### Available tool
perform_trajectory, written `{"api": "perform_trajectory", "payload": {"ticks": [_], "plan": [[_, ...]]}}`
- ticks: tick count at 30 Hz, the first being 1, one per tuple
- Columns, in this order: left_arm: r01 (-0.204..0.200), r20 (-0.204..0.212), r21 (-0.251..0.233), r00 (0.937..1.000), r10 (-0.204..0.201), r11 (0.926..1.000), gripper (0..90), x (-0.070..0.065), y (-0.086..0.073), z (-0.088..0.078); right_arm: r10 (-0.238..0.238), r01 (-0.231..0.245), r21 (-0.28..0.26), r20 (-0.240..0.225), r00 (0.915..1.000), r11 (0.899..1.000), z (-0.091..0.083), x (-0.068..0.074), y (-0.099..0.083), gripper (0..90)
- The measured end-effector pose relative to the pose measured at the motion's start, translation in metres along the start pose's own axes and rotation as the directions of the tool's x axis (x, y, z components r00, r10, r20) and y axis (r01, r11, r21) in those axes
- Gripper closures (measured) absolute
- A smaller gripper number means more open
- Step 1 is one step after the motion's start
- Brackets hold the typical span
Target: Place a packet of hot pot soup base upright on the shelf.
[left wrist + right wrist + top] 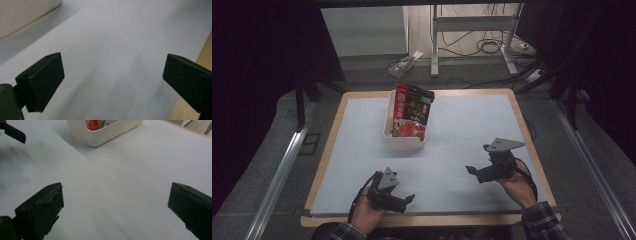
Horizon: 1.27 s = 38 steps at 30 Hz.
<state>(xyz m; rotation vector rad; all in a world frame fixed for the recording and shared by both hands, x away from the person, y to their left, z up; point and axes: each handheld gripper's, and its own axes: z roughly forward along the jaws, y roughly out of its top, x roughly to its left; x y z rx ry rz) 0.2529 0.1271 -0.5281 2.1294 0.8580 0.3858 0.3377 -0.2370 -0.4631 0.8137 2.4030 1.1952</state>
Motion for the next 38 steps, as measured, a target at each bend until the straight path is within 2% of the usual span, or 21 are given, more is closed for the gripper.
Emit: {"api": "perform_trajectory", "payload": {"ticks": [9,19,22,27,31,36,38], "plan": [[-0.001,-0.002,0.003,1.0,0.001,1.0,3.7,0.0,0.0,0.001,0.008,-0.008,0.01,0.063,0.998,1.0,-0.017,-0.003,-0.023,0.1],[-0.002,-0.001,0.009,1.0,0.002,1.0,3.7,0.0,-0.001,0.002,0.021,-0.023,0.022,0.088,0.9959,1.0,-0.022,-0.004,-0.038,0.1],[-0.003,0.0,0.011,1.0,0.003,0.9999,3.7,0.0,-0.001,0.002,0.012,-0.015,0.036,0.101,0.9948,0.999,-0.023,-0.004,-0.044,0.1],[-0.006,0.001,0.017,1.0,0.006,0.9998,3.7,0.0,-0.001,0.003,0.023,-0.03,0.066,0.103,0.9944,0.997,-0.023,-0.004,-0.055,0.1],[-0.013,-0.002,0.02,0.9999,0.013,0.9997,3.6,0.0,-0.001,0.004,-0.014,-0.003,0.143,0.114,0.9934,0.99,-0.018,0.0,-0.064,0.1],[-0.015,-0.004,0.019,0.9999,0.015,0.9997,3.6,0.0,-0.001,0.004,-0.037,0.019,0.158,0.112,0.9931,0.987,-0.016,0.001,-0.064,0.1],[-0.015,-0.004,0.018,0.9999,0.015,0.9997,3.6,0.0,-0.001,0.004,-0.029,0.012,0.152,0.109,0.9936,0.988,-0.017,0.001,-0.064,0.1]]}}
